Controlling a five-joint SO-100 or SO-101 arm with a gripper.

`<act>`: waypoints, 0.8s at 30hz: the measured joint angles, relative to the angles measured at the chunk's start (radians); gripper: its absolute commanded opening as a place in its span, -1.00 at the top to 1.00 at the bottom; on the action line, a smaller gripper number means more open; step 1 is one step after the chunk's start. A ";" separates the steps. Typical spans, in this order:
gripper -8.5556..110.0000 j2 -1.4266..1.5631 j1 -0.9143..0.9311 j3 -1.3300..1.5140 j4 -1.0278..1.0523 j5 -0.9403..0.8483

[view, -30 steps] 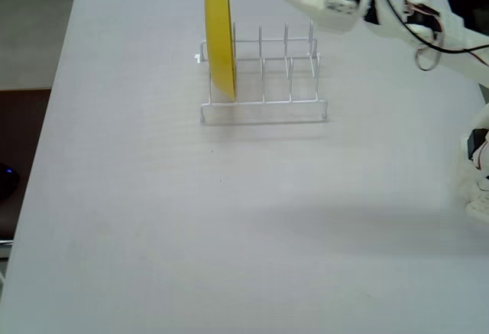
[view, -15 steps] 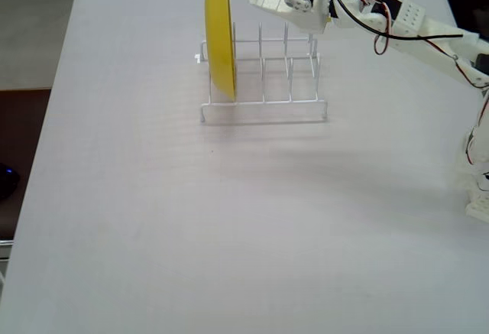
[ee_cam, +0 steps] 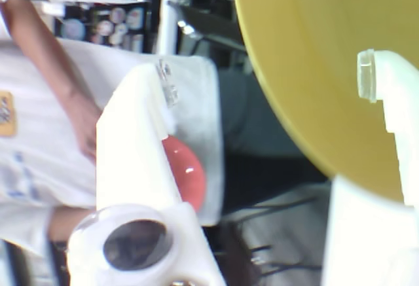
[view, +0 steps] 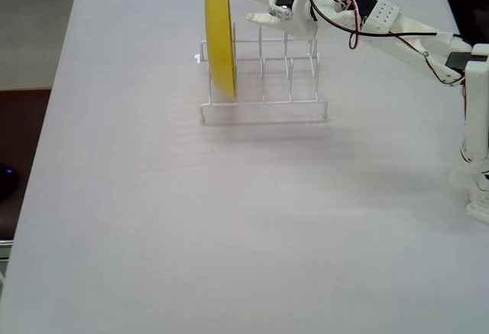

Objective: Would you please take all the plates for me?

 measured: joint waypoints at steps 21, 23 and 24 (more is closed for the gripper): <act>0.82 -0.371 0.005 -0.411 -0.132 -0.009; 0.86 -0.382 0.005 -0.433 -0.143 0.005; 0.86 -0.382 0.005 -0.442 -0.147 0.014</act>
